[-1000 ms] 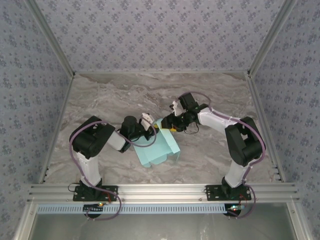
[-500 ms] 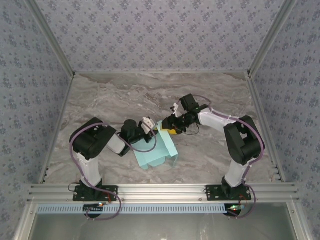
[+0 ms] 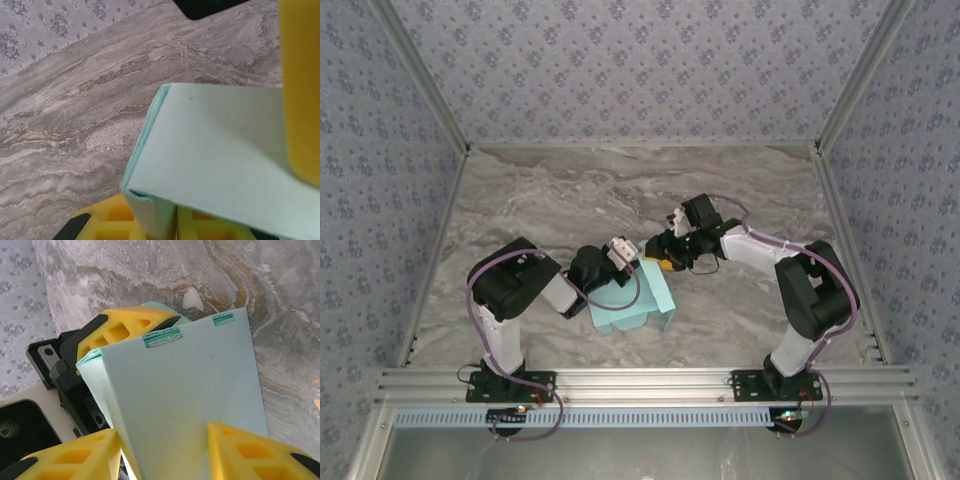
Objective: Fold the paper box
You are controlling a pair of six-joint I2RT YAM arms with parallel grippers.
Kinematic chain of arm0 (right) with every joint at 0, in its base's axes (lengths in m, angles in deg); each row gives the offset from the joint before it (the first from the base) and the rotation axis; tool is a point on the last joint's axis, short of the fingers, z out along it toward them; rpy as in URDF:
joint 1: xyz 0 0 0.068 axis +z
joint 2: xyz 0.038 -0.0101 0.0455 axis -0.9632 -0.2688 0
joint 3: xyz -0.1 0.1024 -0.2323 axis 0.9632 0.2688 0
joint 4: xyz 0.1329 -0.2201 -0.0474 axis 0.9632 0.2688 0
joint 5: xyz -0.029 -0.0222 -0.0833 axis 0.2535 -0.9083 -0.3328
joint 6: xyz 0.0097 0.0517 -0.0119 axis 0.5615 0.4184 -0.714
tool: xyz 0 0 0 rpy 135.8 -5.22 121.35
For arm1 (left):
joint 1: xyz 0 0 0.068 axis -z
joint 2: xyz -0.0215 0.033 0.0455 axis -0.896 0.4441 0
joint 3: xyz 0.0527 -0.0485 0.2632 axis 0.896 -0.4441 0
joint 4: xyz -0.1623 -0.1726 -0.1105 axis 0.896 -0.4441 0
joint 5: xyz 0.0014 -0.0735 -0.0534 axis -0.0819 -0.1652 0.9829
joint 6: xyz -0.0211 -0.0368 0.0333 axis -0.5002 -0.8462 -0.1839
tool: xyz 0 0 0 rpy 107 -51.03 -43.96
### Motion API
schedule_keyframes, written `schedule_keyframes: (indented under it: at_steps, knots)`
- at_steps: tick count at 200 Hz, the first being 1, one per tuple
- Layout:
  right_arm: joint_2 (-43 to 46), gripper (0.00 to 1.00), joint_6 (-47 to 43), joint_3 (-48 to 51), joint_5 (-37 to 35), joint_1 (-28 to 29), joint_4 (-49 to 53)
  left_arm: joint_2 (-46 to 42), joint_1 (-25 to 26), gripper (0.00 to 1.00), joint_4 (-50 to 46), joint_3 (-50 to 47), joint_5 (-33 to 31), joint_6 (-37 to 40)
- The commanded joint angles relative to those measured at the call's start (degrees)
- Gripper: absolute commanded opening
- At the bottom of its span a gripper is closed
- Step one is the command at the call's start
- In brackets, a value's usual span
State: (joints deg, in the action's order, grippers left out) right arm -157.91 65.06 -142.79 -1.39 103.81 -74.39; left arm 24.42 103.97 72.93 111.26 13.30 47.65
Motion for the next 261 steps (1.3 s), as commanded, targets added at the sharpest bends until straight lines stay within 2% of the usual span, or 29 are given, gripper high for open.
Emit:
schedule_keyframes:
  at_steps: [1,31,56,85,117,130,147,165,180,215,261]
  knots:
    - [0.8,0.54,1.1,2.4,-3.6,1.9,-2.7,1.6,2.9,0.02,-0.6,0.7,0.3,3.2]
    - [9.3,0.61,-7.6,6.1,-6.1,1.5,-7.2,-0.9,1.3,0.0,0.1,-0.8,0.3,-0.2]
    - [18.6,0.66,-16.0,9.8,-7.3,0.3,-9.4,-2.8,1.0,0.0,-1.3,-1.6,-2.0,-0.7]
    - [29.6,0.69,-27.0,14.1,-15.1,-1.2,-6.8,-3.7,-0.3,0.0,0.3,-3.2,-3.0,-1.8]
    - [42.2,0.69,-33.0,22.5,-20.8,-4.4,-10.1,-7.5,-2.6,0.0,-0.8,-5.1,-2.6,-3.9]
    - [45.2,0.71,-35.7,23.8,-23.8,-4.9,-7.7,-9.9,-3.3,0.0,-3.2,-5.3,-2.1,-4.5]
    - [44.6,0.69,-38.1,22.4,-23.2,-5.2,-0.8,-12.5,-4.4,0.0,-6.7,-5.0,-1.3,-6.0]
    - [40.0,0.63,-39.0,19.2,-18.2,-5.0,7.2,-14.5,-5.9,0.0,-9.9,-4.5,0.0,-8.2]
    - [35.7,0.58,-39.7,15.8,-17.1,-3.9,13.2,-15.4,-6.6,0.0,-11.8,-4.1,1.2,-8.8]
    - [29.5,0.61,-41.2,9.2,-17.2,-1.2,21.3,-13.5,-7.0,0.0,-12.9,-3.1,3.2,-9.5]
    - [26.2,0.65,-42.5,0.8,-13.3,-1.2,31.0,-9.1,-7.2,0.0,-10.5,-2.6,3.9,-10.9]
